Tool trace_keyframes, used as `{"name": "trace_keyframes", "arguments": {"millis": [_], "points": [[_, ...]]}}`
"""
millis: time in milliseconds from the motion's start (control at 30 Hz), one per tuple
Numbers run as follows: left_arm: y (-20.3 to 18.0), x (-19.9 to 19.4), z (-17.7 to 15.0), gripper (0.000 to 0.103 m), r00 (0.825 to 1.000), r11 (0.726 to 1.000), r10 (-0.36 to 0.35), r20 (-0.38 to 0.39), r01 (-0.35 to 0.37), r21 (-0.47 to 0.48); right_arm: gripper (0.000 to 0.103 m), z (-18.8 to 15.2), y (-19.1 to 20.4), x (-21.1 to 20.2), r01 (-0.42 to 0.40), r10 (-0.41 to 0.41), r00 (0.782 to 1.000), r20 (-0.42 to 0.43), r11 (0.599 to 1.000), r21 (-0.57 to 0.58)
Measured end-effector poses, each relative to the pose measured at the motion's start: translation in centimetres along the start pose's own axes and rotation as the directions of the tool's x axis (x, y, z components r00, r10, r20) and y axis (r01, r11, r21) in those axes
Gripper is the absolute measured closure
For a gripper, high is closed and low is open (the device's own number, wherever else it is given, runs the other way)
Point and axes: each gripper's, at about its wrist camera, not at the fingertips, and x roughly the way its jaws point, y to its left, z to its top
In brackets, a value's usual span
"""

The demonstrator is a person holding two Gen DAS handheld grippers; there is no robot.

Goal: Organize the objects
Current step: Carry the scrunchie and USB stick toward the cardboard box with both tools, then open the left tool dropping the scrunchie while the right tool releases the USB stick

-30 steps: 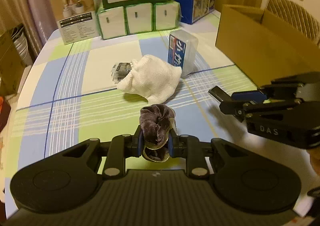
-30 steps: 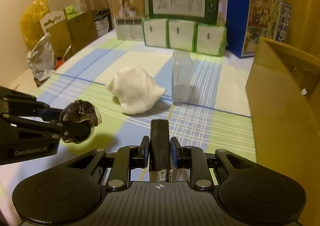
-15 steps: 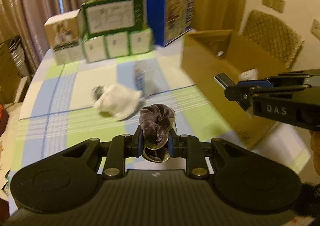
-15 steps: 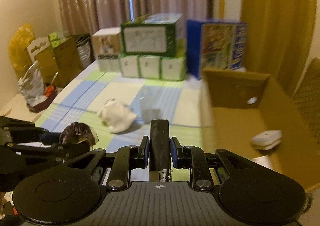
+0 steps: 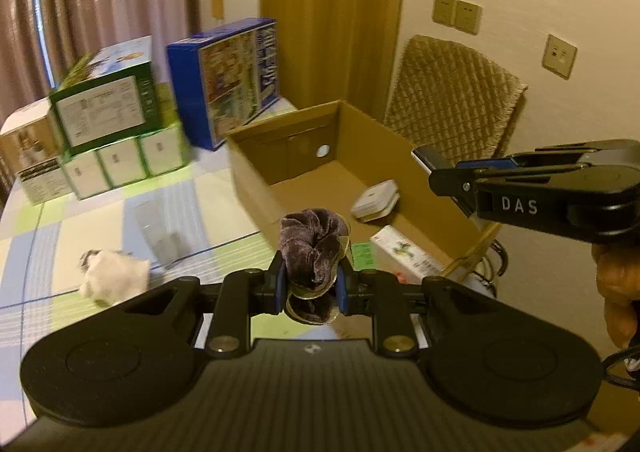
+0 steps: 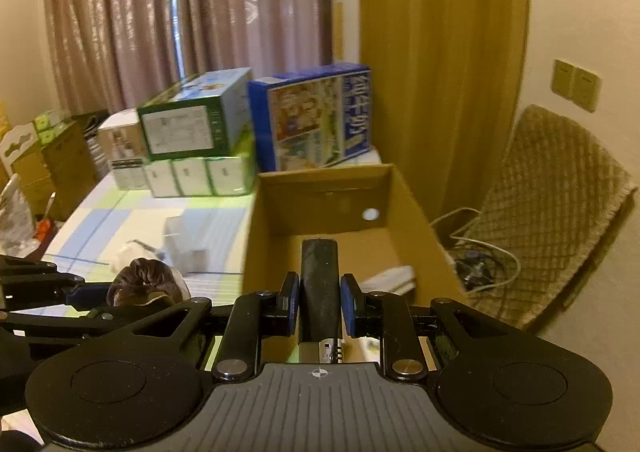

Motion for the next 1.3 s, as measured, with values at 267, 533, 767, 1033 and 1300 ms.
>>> {"name": "trace_keyframes", "arguments": {"millis": [267, 533, 767, 1033, 1300], "points": [[-2.4, 1.2, 0.9, 0.083, 1.0, 1.0, -0.015, -0.019, 0.016, 0.022, 0.084, -0.8, -2.9, -0.3, 0.03, -0.029, 0.999, -0.014, 0.999, 0.03], [-2.8, 1.9, 1.2, 0.083, 0.999, 1.0, -0.018, -0.036, 0.019, 0.024, 0.084, -1.2, -3.9, -0.1, 0.025, -0.024, 0.999, -0.031, 0.999, 0.041], [-2.5, 3.4, 2.0, 0.083, 0.999, 0.999, -0.021, -0.05, 0.022, 0.034, 0.084, -0.9, -4.8, 1.5, 0.019, -0.016, 0.998, -0.053, 0.998, 0.057], [-1.4, 6.6, 4.3, 0.082, 0.997, 1.0, -0.015, -0.07, 0.017, 0.022, 0.084, 0.5, -6.7, 4.5, 0.012, -0.001, 0.996, -0.086, 0.992, 0.125], [-1.0, 9.8, 5.7, 0.081, 0.996, 1.0, -0.012, -0.085, 0.014, 0.025, 0.084, 1.1, -7.7, 7.2, 0.016, 0.001, 0.993, -0.118, 0.99, 0.143]]}}
